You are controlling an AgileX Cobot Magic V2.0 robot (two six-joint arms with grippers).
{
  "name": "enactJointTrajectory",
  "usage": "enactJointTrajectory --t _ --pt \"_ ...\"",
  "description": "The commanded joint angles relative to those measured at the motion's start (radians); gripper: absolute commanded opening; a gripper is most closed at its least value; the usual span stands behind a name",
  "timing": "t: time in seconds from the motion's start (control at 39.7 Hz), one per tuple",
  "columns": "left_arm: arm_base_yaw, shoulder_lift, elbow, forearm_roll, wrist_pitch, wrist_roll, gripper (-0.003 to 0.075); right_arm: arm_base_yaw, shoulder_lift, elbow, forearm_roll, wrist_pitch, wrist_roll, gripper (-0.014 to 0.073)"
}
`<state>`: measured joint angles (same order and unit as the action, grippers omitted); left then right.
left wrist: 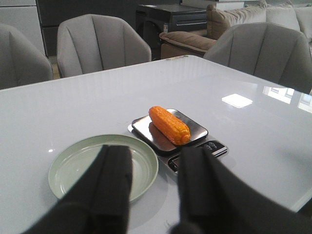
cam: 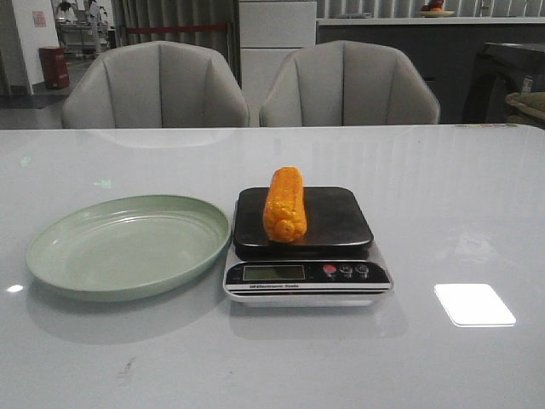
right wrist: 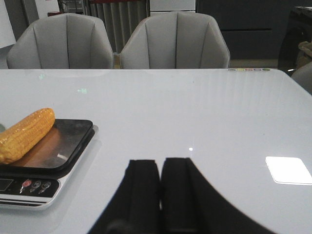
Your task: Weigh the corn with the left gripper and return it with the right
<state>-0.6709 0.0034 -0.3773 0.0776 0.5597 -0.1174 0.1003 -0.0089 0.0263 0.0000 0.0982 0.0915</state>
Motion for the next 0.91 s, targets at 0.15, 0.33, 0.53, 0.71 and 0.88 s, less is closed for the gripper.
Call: enactJointTrajectory --t 0.15,0.33,0.53,0.71,0.88 --pt "-0.005 0.003 -0.022 0.008 -0.04 0.002 0.0115 -0.005 -0.018 -0.045 0.0 -0.198 -0.006 0.0148" --pt "-0.005 0.003 -0.022 0.008 -0.04 0.002 0.0114 -0.005 0.088 -0.182 0.0 -0.15 -0.006 0.0148" --pt "-0.005 0.003 -0.022 0.008 -0.04 0.002 0.0114 -0.005 0.316 -0.396 0.0 0.037 -0.006 0.0148" --pt "-0.005 0.003 -0.022 0.008 -0.04 0.002 0.0114 -0.005 0.444 -0.486 0.0 0.195 -0.006 0.0148" --pt "-0.005 0.003 -0.022 0.008 -0.04 0.002 0.0114 -0.005 0.481 -0.485 0.0 0.251 -0.006 0.0148"
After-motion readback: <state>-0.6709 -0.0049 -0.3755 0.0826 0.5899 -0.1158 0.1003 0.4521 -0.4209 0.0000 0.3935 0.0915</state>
